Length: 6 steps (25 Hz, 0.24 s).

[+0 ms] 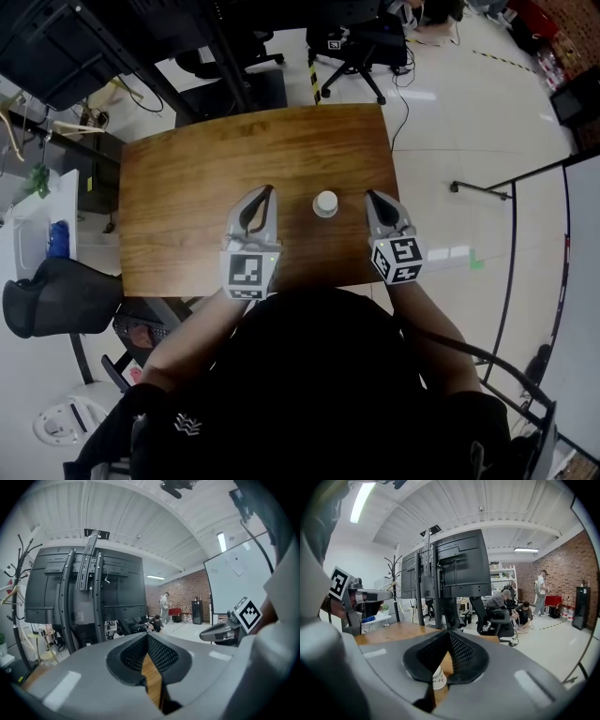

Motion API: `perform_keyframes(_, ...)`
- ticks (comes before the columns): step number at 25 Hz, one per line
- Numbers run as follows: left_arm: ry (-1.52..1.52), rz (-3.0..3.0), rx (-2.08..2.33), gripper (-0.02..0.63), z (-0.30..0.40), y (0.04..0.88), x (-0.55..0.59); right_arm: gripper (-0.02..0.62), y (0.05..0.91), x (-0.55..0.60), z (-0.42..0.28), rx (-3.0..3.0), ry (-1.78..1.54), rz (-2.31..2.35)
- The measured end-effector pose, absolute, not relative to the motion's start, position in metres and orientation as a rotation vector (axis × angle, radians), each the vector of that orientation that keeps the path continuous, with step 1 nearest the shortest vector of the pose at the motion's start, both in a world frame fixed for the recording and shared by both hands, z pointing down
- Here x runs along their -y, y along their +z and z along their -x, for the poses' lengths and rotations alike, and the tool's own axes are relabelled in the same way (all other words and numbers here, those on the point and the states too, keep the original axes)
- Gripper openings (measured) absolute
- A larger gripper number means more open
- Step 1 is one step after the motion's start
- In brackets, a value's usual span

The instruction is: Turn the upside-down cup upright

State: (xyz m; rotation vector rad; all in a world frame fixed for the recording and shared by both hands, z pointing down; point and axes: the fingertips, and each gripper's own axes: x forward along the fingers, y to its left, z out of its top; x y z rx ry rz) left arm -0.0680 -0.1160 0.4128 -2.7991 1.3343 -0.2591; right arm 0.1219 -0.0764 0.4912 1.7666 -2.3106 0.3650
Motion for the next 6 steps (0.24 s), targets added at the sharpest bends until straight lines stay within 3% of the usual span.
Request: perform_keyframes(6,-0.254,2.799,-1.362,0.0,0.0763,0.4146,0.1221,0.001,0.4864,0.087,-0.121,2.313,0.334,-1.773)
